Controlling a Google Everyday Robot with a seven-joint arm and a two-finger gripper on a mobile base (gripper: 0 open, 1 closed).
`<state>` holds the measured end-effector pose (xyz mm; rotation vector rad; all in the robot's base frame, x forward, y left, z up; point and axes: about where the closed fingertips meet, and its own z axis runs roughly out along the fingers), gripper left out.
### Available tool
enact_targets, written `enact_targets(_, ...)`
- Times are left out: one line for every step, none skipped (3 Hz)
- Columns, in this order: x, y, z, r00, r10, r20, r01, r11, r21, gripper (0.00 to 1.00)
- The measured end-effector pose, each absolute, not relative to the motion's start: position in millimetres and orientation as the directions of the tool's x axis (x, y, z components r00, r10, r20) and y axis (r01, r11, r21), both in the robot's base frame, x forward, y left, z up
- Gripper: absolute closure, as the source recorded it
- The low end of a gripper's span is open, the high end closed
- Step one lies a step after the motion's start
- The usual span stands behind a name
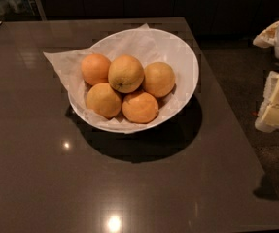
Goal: Pick orange from white bowl
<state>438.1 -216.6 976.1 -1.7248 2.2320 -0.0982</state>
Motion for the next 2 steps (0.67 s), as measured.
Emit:
enact_targets(439, -215, 978, -0.218, -0.954, -0.206, -0.931, 0.267, -0.250, 0.00)
enact_targets(442, -199, 983, -0.172, -0.968, -0.183, -0.940, 0.217, -0.265, 0.00)
